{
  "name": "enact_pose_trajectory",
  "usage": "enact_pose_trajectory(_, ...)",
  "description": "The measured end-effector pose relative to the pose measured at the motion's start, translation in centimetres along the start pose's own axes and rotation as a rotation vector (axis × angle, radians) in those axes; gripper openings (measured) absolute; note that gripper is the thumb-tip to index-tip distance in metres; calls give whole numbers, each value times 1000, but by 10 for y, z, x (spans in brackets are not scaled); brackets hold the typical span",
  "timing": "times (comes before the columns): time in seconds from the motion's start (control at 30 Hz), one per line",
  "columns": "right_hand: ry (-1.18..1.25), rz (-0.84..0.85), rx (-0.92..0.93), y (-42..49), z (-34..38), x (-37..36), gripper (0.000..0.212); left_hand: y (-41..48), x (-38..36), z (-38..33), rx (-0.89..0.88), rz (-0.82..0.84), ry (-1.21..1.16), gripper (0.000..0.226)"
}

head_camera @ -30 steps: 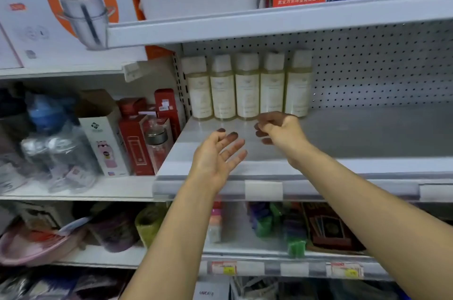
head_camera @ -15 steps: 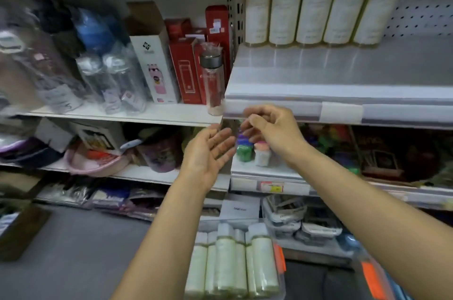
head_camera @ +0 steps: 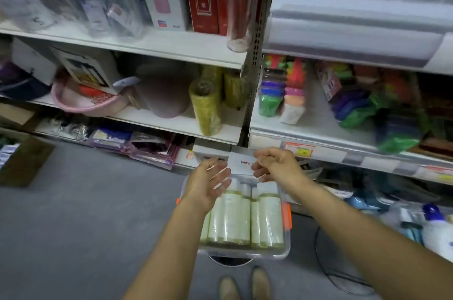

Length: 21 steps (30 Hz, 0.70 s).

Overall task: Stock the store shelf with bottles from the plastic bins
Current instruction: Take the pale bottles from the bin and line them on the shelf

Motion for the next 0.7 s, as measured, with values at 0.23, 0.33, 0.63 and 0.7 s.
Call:
enact_pose_trajectory(0.23,-28,43,-284,53,-109,-27,9,78,49,60,148,-150,26,15)
enact_pose_trajectory(0.33,-80,72,-382,72,-149,-38,11,101,61,82,193,-182,73,15)
enact_pose_trajectory(0.63,-141,87,-549,103,-234,-65,7,159,97,132,292,-288,282,14)
enact_pose_trajectory(0.7,-155,113,-588,107,-251,-72,20,167,103,141,318,-293,326,12)
Point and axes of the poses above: each hand's wrist, its own y-axis towards the middle knuckle, its own x-axis out of the back of the hand, z = x × y, the point moved 3 cm from there along y, towards the middle knuckle, and after that the axes turned 1 degree about y, right-handed, at the moved point
